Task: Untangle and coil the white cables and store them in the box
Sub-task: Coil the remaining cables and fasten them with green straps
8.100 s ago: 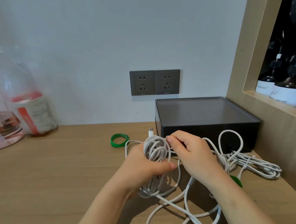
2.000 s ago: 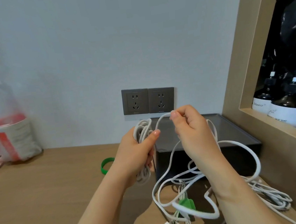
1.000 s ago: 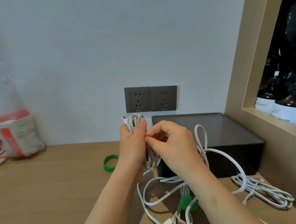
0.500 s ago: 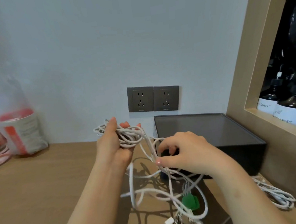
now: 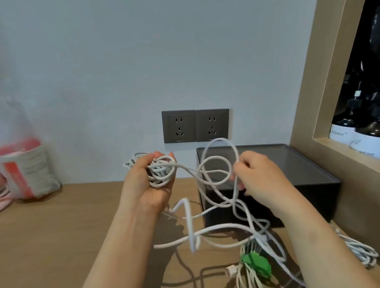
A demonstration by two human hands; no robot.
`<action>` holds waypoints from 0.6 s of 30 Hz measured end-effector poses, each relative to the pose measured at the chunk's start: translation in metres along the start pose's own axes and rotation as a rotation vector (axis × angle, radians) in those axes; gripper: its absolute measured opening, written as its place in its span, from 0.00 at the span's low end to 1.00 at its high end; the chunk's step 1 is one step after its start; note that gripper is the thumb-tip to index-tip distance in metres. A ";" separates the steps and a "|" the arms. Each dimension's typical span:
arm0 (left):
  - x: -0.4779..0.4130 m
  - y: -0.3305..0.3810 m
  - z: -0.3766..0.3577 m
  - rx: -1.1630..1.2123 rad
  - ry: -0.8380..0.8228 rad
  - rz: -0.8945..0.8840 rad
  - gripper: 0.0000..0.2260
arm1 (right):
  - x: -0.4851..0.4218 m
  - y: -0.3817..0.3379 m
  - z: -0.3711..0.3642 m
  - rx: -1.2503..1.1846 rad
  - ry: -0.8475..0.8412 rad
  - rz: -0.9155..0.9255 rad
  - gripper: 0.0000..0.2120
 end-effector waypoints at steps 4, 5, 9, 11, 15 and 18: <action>-0.004 0.000 0.004 0.117 -0.040 0.067 0.16 | -0.003 0.006 0.020 -0.028 0.221 -0.036 0.08; -0.004 -0.001 0.005 0.151 -0.066 0.090 0.16 | -0.003 0.009 0.024 0.102 0.252 -0.028 0.06; -0.006 -0.007 0.004 0.165 -0.087 0.110 0.14 | -0.002 0.007 0.015 0.298 0.190 0.094 0.13; -0.007 -0.008 0.004 0.157 -0.077 0.101 0.14 | 0.002 -0.006 0.005 0.180 0.159 0.237 0.12; -0.009 -0.006 0.007 0.195 -0.067 0.075 0.14 | 0.013 -0.025 -0.009 -0.143 0.090 0.257 0.16; -0.009 -0.003 0.007 0.207 -0.060 0.057 0.14 | 0.019 -0.034 -0.012 -0.449 -0.011 0.186 0.16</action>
Point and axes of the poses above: each hand's wrist, its own x-axis away from the middle knuckle, its own z-axis out of the back of the hand, y = z × x, the point moved 2 cm from there along -x, towards the middle knuckle, and after that the axes turned 12 degrees about -x, right-handed, at the moved point
